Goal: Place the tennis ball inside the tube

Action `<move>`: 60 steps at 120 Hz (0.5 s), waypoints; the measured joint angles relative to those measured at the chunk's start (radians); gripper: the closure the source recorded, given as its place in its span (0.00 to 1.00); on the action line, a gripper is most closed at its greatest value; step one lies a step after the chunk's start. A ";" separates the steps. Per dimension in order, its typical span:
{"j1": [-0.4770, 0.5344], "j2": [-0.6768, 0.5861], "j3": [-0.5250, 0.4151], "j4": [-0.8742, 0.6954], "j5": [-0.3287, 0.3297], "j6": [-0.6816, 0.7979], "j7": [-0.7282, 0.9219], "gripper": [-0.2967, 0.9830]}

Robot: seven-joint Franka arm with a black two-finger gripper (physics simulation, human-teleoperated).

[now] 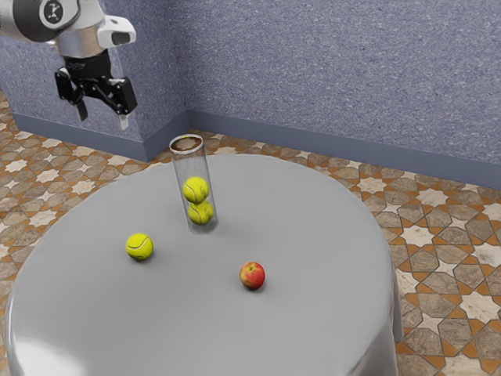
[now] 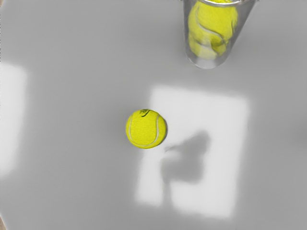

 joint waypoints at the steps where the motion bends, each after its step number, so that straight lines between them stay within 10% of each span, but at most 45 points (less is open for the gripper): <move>1: -0.001 0.000 0.000 0.000 0.001 0.001 -0.002 0.23; 60: 0.118 0.063 0.000 -0.383 -0.036 0.265 -0.075 0.23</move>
